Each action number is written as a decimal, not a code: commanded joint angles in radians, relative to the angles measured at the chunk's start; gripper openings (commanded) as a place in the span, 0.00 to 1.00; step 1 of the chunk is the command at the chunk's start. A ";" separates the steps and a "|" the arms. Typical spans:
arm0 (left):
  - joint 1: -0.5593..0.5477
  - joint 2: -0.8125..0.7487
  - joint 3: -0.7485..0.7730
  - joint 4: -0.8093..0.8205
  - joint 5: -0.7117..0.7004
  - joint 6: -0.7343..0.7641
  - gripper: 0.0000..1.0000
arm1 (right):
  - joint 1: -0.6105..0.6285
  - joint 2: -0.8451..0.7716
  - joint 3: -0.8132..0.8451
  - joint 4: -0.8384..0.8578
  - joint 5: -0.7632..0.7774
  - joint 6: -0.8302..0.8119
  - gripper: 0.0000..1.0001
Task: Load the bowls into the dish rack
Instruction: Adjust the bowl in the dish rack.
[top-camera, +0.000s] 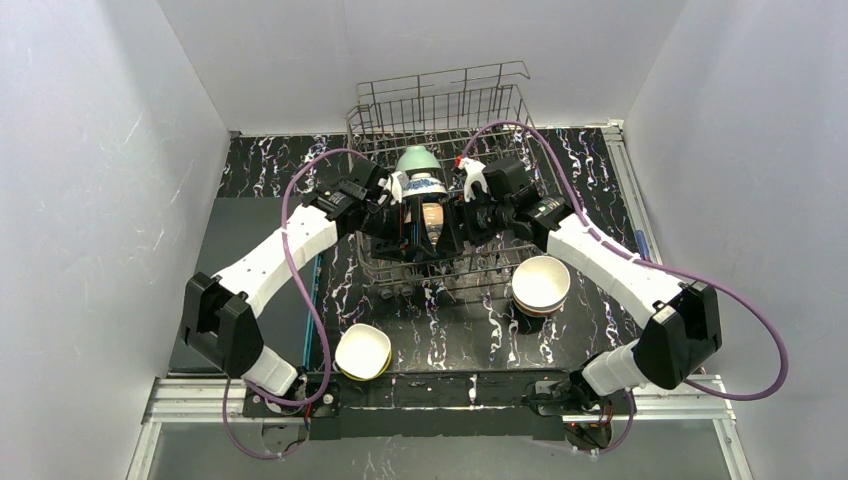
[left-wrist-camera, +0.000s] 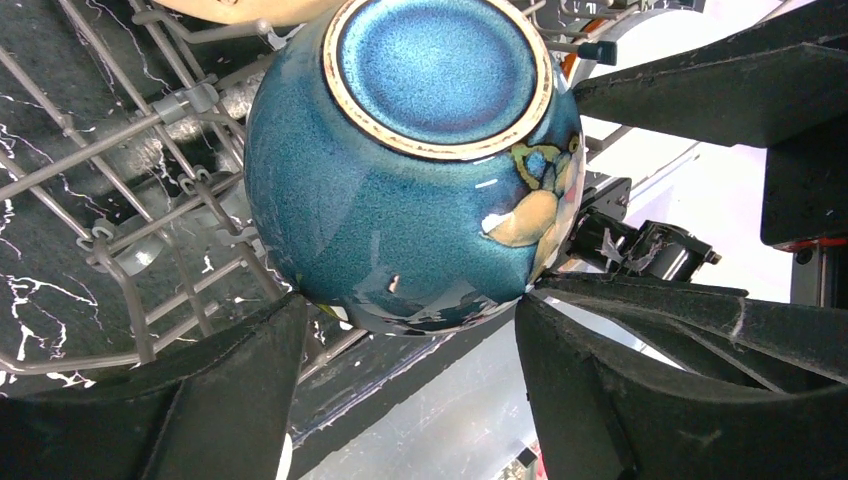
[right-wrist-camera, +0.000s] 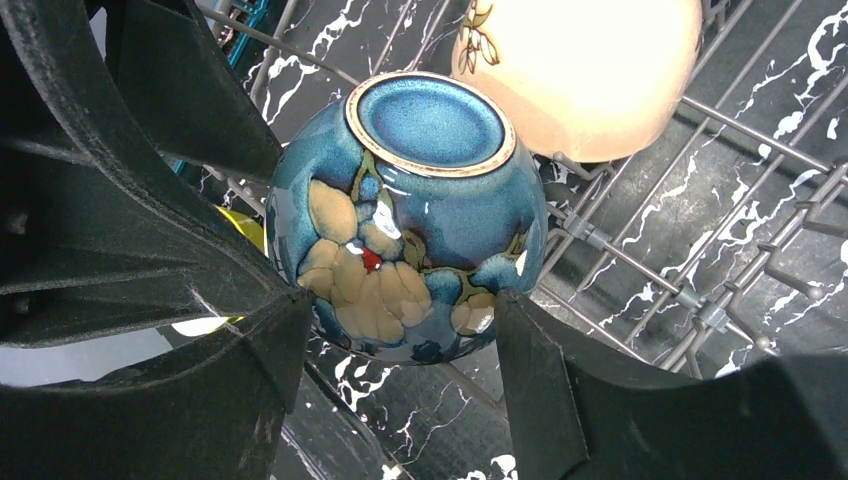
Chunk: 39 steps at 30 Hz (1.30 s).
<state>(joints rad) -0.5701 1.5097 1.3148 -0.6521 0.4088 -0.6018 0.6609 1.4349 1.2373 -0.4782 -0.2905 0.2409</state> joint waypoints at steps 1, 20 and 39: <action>-0.018 0.071 0.018 0.029 -0.045 0.011 0.71 | -0.030 0.079 -0.019 -0.090 0.158 -0.042 0.72; -0.019 0.166 0.060 -0.065 -0.123 0.029 0.70 | -0.045 0.203 -0.009 -0.133 0.078 -0.045 0.76; -0.015 0.099 0.052 -0.094 -0.169 0.044 0.65 | -0.043 0.225 -0.001 -0.125 0.008 -0.073 0.70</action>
<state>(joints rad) -0.5884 1.5787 1.4021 -0.7406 0.3977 -0.5682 0.6079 1.5925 1.3083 -0.3611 -0.3985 0.2584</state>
